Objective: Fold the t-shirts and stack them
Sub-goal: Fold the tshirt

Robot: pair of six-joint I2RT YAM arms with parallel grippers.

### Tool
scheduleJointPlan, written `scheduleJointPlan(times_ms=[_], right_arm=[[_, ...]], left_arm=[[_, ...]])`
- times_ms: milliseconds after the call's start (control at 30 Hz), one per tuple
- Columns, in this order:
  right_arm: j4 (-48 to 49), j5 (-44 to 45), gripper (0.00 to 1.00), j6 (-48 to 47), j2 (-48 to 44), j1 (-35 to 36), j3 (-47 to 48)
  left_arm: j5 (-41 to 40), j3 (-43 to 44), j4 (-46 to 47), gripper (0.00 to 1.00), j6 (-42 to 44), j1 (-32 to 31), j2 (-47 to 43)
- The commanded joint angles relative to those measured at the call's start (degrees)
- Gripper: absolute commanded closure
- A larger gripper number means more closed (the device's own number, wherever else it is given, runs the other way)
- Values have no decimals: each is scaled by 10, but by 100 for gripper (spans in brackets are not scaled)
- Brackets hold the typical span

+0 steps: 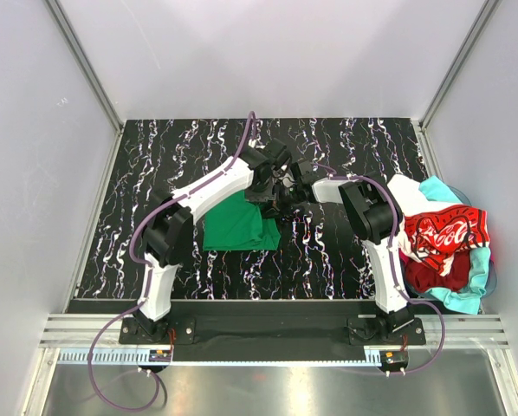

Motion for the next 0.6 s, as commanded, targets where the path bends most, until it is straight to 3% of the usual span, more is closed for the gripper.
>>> scheduleJointPlan(times_ms=[0,333,567], right_arm=[[-57,78,99,-30,18,12,-8],[-58,71,99,-25,19,12,-8],[-75,68,97,-29,-1,11,-6]], left_arm=[[38,31,14,100,-5,-1,-17],[56,76,6,100,-4,-1,31],[53,36,20,100,8,0,43]])
